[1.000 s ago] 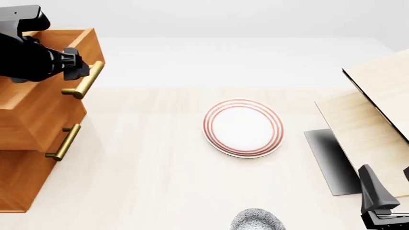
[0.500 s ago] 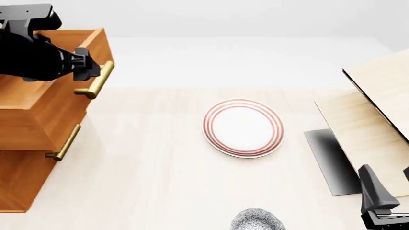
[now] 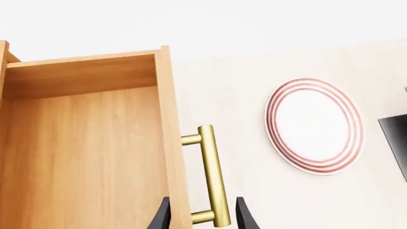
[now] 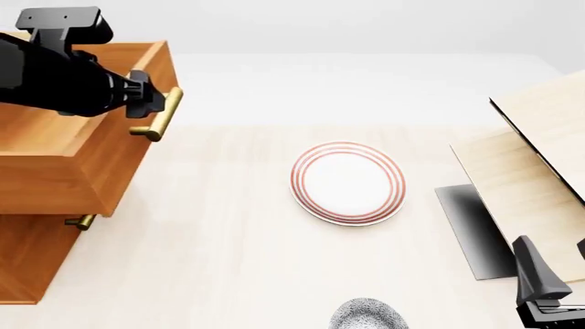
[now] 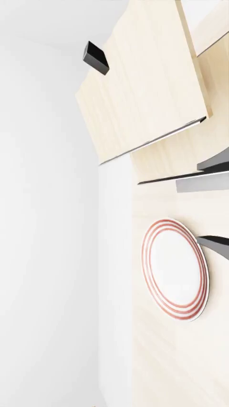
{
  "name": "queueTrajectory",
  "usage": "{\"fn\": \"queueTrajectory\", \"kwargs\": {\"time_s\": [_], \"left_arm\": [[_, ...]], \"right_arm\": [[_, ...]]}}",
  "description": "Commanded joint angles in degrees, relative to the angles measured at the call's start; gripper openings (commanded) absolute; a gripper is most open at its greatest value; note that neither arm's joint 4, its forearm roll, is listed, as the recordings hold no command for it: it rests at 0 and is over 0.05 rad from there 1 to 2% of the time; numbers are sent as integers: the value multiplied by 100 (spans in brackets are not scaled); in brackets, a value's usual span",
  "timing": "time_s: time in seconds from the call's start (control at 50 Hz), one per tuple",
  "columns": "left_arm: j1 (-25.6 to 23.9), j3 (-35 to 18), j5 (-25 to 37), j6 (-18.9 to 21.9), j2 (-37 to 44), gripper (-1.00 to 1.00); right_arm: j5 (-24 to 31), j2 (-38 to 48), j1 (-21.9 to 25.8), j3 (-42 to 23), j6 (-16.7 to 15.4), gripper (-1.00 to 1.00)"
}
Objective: Open the top drawer of the cabinet and put the bowl in it.
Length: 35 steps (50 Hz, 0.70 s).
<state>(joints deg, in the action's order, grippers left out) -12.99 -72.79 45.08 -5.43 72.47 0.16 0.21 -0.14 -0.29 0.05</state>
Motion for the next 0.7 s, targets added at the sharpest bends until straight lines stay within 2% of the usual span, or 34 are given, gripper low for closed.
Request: {"fn": "queueTrajectory", "kwargs": {"time_s": [0.02,0.18,0.46,0.7], "left_arm": [[-242,-31,9,23,50,100],[-433,-38,16,-8,59,100],[-661,-62,32,179,174,100],[-621,-59,69,182,141,100]], "right_arm": [[-3,3,-1,0,0,100],[-3,2,-1,0,0,100],[-3,3,0,0,1,100],[-3,3,0,0,0,100]]}}
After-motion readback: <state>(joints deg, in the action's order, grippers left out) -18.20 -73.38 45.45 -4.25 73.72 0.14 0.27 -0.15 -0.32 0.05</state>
